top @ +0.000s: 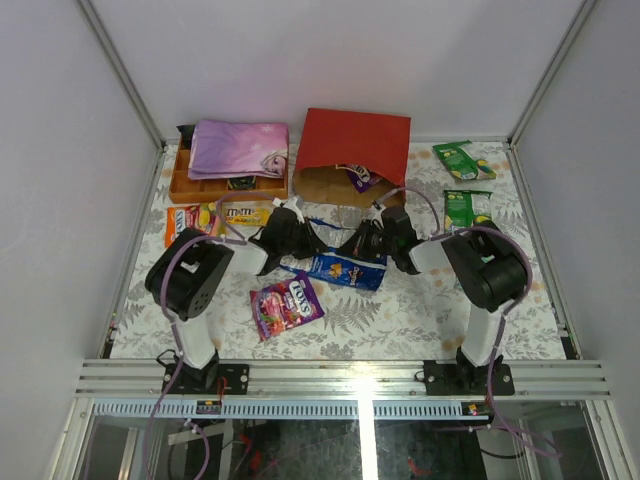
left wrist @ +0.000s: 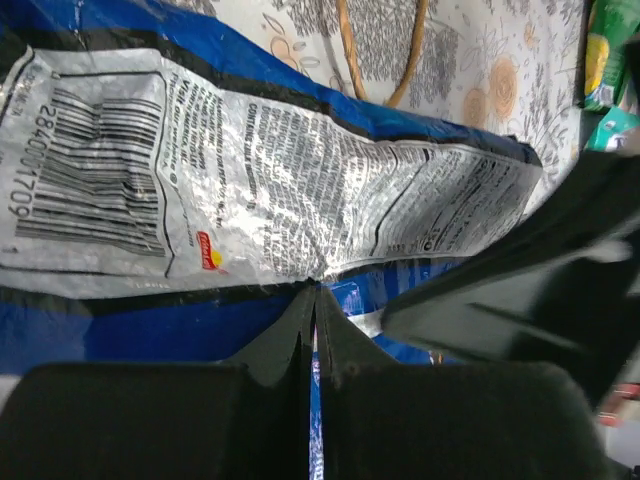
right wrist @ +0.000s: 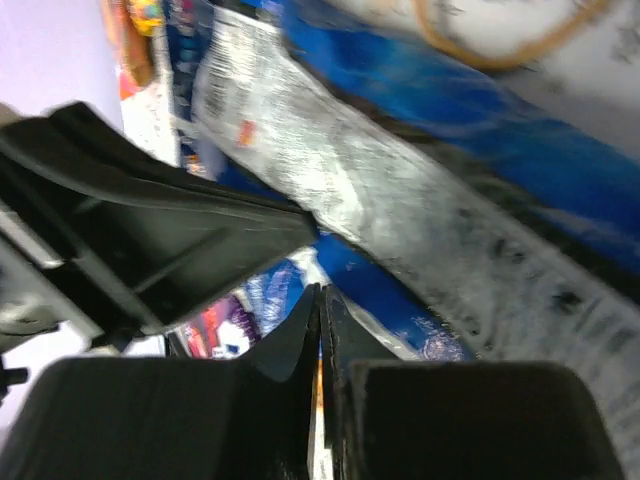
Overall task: Take the snacks out of the paper bag
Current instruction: Adjust the snack at the center of the board.
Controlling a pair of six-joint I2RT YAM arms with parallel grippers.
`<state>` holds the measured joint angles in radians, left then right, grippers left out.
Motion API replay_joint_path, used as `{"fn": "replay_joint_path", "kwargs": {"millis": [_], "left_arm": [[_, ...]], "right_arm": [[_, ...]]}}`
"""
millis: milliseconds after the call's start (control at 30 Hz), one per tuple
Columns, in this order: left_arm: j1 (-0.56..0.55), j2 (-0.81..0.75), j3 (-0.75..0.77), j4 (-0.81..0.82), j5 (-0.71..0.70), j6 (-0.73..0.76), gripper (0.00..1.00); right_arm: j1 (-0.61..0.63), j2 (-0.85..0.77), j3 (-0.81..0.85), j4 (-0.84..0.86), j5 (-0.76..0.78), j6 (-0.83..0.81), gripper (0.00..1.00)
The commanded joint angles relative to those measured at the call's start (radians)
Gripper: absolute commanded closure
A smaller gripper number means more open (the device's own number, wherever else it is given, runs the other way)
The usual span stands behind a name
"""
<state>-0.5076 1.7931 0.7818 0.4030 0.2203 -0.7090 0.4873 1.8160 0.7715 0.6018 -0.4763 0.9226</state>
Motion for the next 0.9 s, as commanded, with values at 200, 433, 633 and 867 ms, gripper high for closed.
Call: {"fn": "replay_joint_path", "kwargs": {"millis": [200, 433, 633, 867], "left_arm": [[0.143, 0.144, -0.062, 0.126, 0.089, -0.125, 1.00], [0.200, 0.090, -0.165, 0.139, 0.054, -0.180, 1.00], [0.214, 0.047, -0.208, 0.130, 0.041, -0.175, 1.00], [0.212, -0.088, -0.203, 0.069, -0.003, -0.124, 1.00]], "right_arm": [[-0.043, 0.185, -0.048, 0.259, -0.078, 0.130, 1.00], [-0.160, 0.182, -0.131, 0.263, -0.085, 0.106, 1.00], [-0.194, 0.126, -0.152, 0.173, -0.059, 0.031, 1.00], [-0.194, -0.039, -0.146, 0.057, -0.012, -0.073, 1.00]]}}
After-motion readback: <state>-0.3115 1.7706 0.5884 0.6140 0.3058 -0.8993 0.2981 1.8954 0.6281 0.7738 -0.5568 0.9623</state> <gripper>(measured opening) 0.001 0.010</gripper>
